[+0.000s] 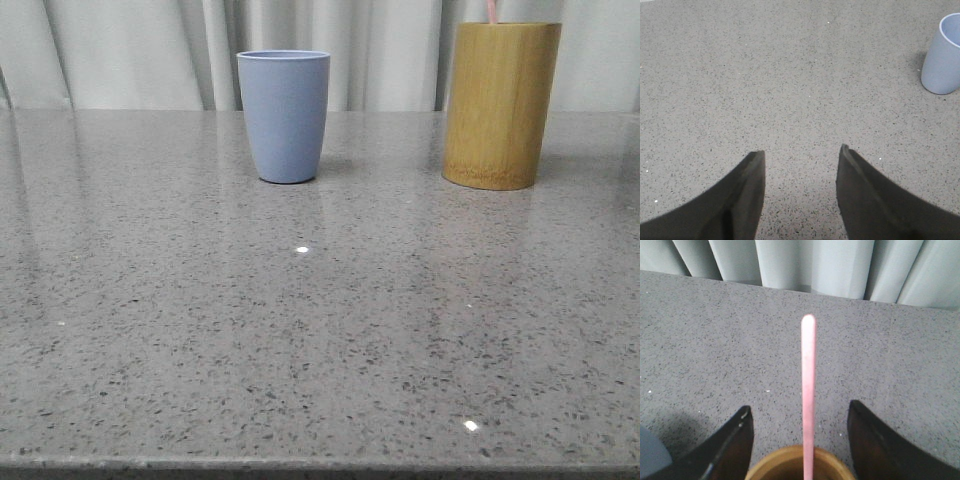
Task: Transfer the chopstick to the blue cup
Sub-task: 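Lower the right gripper over the bamboo cup and grasp the pink stick, then lift the pink stick out with the right gripper toward the blue cup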
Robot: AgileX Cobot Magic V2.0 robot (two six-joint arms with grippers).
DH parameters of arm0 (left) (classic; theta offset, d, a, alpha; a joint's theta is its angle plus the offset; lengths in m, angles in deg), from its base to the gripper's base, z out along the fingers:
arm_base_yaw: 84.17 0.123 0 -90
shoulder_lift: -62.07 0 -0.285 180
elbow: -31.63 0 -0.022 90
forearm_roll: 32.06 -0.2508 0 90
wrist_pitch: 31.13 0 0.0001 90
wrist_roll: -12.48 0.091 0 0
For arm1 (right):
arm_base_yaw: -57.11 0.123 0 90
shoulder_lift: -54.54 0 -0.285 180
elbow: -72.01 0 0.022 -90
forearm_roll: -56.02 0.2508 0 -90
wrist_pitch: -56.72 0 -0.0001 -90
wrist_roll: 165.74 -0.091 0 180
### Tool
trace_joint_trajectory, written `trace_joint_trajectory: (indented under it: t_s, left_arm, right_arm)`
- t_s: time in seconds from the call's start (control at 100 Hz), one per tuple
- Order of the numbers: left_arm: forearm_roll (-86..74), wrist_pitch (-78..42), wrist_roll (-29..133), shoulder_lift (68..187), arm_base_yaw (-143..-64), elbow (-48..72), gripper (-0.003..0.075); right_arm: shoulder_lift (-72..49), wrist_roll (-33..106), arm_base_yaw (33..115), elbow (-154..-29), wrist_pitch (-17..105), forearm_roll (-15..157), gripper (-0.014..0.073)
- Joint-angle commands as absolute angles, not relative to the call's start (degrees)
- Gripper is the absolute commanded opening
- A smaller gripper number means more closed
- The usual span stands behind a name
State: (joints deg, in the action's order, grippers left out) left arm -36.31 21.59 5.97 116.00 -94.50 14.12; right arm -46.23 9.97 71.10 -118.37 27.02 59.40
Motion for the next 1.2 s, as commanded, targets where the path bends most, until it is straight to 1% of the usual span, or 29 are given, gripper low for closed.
trace_joint_trajectory:
  t_s: [0.0, 0.27, 0.34, 0.38, 0.39, 0.41, 0.46, 0.59, 0.6, 0.61, 0.72, 0.98, 1.19]
  left_arm:
    - [-36.7, 17.6, 5.5, 115.7, -94.4, 15.4, 0.0323]
    - [-36.7, 17.7, 5.5, 115.7, -94.4, 15.4, 0.0323]
    - [-36.7, 18.0, 5.5, 115.7, -94.4, 15.4, 0.0323]
    - [-36.7, 18.1, 5.5, 115.7, -94.4, 15.4, 0.0323]
    - [-36.7, 18.1, 5.5, 115.7, -94.4, 15.4, 0.0323]
    - [-36.7, 18.2, 5.5, 115.7, -94.4, 15.4, 0.0323]
    - [-36.7, 18.4, 5.5, 115.7, -94.4, 15.4, 0.0323]
    - [-36.7, 18.6, 5.5, 115.7, -94.4, 15.4, 0.0323]
    - [-36.7, 18.6, 5.5, 115.7, -94.4, 15.4, 0.0323]
    - [-36.7, 18.6, 5.5, 115.7, -94.4, 15.4, 0.0323]
    - [-36.7, 18.6, 5.5, 115.7, -94.4, 15.4, 0.0323]
    - [-36.7, 18.6, 5.5, 115.7, -94.4, 15.4, 0.0323]
    - [-36.7, 18.6, 5.5, 115.7, -94.4, 15.4, 0.0323]
  right_arm:
    - [-45.6, 10.3, 70.9, -121.9, 31.4, 59.4, 0.0433]
    - [-50.6, 10.3, 70.9, -127.0, 31.5, 58.6, 0.0430]
    - [-51.2, 10.3, 70.9, -127.5, 31.3, 58.6, 0.0404]
    - [-51.2, 10.3, 70.9, -127.6, 31.4, 58.6, 0.0356]
    - [-51.3, 10.3, 70.9, -127.6, 31.4, 58.6, 0.0356]
    - [-51.3, 10.3, 70.9, -127.6, 31.3, 58.6, 0.0320]
    - [-51.3, 10.3, 70.9, -127.6, 31.3, 58.6, 0.0262]
    - [-51.3, 10.3, 70.9, -127.6, 31.9, 58.4, 0.0063]
    - [-51.3, 10.3, 70.9, -127.6, 32.0, 58.4, 0.0063]
    - [-51.3, 10.3, 70.9, -127.6, 32.0, 58.3, 0.0036]
    - [-51.3, 10.3, 70.9, -127.6, 32.0, 57.9, -0.0073]
    - [-50.1, 10.3, 70.9, -127.6, 32.2, 57.0, -0.0067]
    - [-45.2, 10.4, 71.0, -127.6, 33.9, 57.0, -0.0067]
